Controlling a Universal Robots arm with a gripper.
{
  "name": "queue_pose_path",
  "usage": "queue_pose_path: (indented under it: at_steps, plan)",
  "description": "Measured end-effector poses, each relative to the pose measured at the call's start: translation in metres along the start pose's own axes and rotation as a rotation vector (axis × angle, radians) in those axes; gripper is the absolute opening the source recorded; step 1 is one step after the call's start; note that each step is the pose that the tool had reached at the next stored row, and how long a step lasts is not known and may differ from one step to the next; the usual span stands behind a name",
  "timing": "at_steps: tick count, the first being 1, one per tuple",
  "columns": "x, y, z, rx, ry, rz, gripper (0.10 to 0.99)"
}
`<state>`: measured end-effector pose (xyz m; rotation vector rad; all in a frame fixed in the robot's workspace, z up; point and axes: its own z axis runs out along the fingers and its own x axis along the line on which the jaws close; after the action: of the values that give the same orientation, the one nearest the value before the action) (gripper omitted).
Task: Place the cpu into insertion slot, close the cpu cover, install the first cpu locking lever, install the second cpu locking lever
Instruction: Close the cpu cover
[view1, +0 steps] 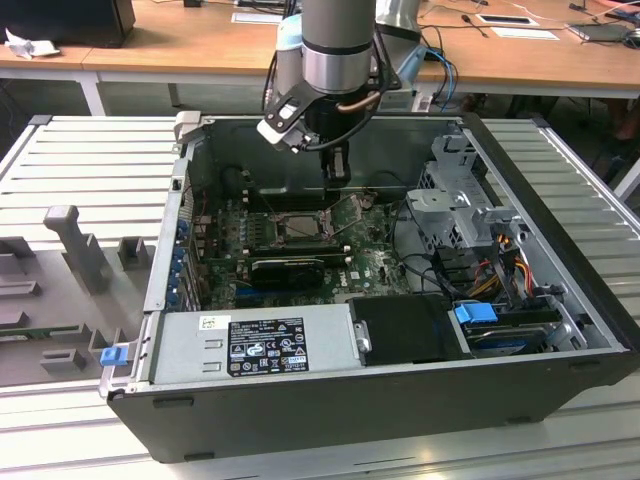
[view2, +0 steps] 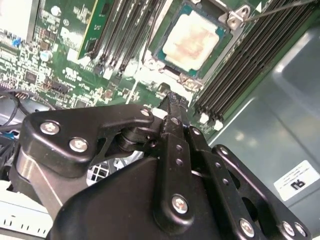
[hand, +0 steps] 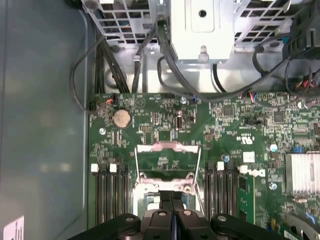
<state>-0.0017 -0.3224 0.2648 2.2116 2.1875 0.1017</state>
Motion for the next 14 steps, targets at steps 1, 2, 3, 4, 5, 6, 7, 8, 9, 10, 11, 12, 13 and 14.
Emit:
queue_pose_path:
  at_steps: [1, 2, 3, 4, 5, 6, 7, 8, 9, 10, 11, 12, 13, 14]
  plan:
    - [0.0, 0.0013, 0.0001, 0.001, -0.0001, 0.0, 0.106]
    - [0.0, 0.0025, 0.0001, 0.002, -0.0002, 0.0, 0.106]
    - [0.0, 0.004, 0.0003, 0.003, -0.0002, 0.0, 0.106]
    - [0.0001, 0.0059, 0.0004, 0.004, -0.0002, 0.0, 0.106]
    - [0.0001, 0.0101, 0.0008, 0.005, -0.0002, 0.0, 0.106]
    - [0.0001, 0.0141, 0.0012, 0.005, -0.0001, 0.0, 0.106]
    - [0.0002, 0.0195, 0.0025, 0.005, 0.0002, 0.0, 0.106]
    - [0.0002, 0.0222, 0.0041, 0.006, 0.0, -0.002, 0.106]
    - [0.0001, 0.0235, 0.0062, 0.006, 0.0001, -0.003, 0.106]
    - [0.0001, 0.0254, 0.0074, 0.006, 0.0001, -0.003, 0.106]
    - [0.0001, 0.0287, 0.0078, 0.007, -0.0001, -0.003, 0.106]
    - [0.0001, 0.0306, 0.0082, 0.007, 0.0, -0.003, 0.106]
    - [0.0002, 0.0335, 0.0086, 0.007, 0.0, -0.003, 0.106]
    - [0.0002, 0.0351, 0.0089, 0.007, 0.0001, -0.003, 0.106]
